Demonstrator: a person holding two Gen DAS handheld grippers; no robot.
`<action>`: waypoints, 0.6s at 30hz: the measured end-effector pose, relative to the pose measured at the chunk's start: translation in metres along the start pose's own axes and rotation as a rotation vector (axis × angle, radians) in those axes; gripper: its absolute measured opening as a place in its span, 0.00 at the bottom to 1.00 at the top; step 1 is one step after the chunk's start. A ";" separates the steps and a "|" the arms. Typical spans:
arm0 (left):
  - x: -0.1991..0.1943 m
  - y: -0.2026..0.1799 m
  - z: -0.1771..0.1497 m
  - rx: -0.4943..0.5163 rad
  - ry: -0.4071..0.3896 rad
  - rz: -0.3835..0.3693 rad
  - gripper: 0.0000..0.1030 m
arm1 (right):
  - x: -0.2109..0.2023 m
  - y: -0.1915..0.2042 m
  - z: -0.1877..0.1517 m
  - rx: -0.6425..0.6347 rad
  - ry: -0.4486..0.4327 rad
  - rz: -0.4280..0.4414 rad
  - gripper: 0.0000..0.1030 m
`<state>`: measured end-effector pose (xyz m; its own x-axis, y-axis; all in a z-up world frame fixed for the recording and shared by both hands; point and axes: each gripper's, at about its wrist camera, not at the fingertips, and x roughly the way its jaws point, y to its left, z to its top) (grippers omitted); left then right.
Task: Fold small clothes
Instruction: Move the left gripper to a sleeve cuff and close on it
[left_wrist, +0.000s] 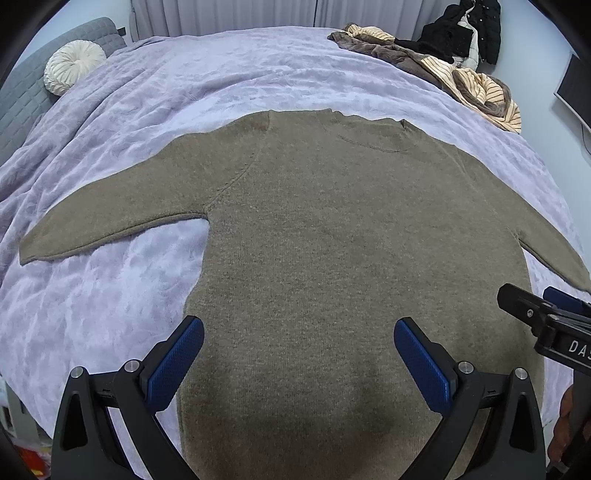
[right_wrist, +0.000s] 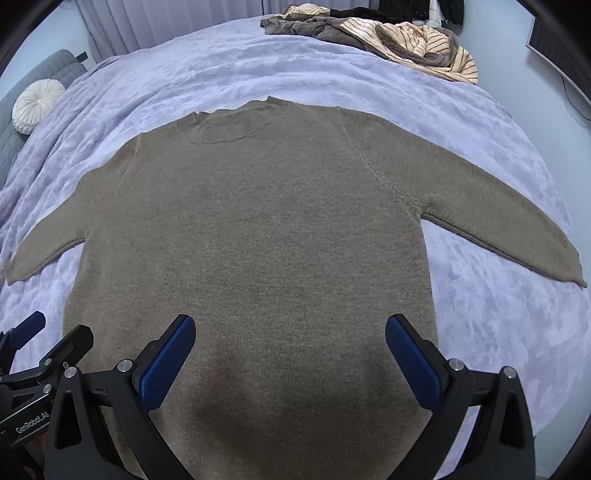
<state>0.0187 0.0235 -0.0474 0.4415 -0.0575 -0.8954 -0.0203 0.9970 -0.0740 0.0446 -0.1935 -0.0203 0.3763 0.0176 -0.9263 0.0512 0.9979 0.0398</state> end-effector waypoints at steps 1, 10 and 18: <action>0.002 0.002 0.001 -0.004 0.009 -0.010 1.00 | 0.000 -0.003 0.001 0.018 -0.005 0.032 0.99; 0.021 0.075 0.008 -0.128 -0.023 -0.089 1.00 | 0.001 0.010 -0.003 0.100 -0.061 0.481 0.99; 0.042 0.252 0.015 -0.511 -0.142 -0.056 1.00 | 0.036 0.061 -0.007 0.043 0.081 0.525 0.99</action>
<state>0.0451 0.2728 -0.0967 0.5709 -0.0668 -0.8183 -0.4120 0.8388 -0.3559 0.0544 -0.1311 -0.0540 0.2886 0.5201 -0.8038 -0.0865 0.8503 0.5192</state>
